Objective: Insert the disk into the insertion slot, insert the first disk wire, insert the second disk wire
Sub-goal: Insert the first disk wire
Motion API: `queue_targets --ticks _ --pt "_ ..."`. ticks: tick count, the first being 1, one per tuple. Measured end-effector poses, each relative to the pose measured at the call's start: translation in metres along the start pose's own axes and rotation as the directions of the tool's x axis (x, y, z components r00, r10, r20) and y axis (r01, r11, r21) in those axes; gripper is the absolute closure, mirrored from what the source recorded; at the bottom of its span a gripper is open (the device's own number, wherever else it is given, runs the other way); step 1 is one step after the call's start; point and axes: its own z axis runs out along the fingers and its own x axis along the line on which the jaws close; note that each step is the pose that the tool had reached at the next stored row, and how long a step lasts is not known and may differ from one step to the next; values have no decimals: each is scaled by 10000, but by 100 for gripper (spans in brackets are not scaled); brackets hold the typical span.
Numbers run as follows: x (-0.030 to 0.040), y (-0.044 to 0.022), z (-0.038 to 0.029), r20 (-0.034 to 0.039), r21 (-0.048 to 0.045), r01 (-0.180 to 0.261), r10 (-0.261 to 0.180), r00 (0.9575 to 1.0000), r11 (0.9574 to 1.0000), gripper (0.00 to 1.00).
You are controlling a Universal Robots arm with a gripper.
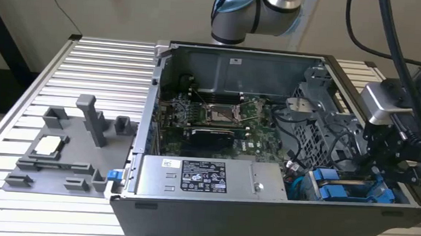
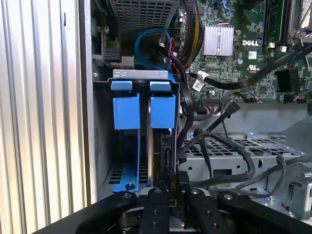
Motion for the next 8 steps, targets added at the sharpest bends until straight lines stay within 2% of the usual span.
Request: queue_targets --ticks 8 --pt "6 0 -1 -1 -5 -21 21 10000 10000 81"
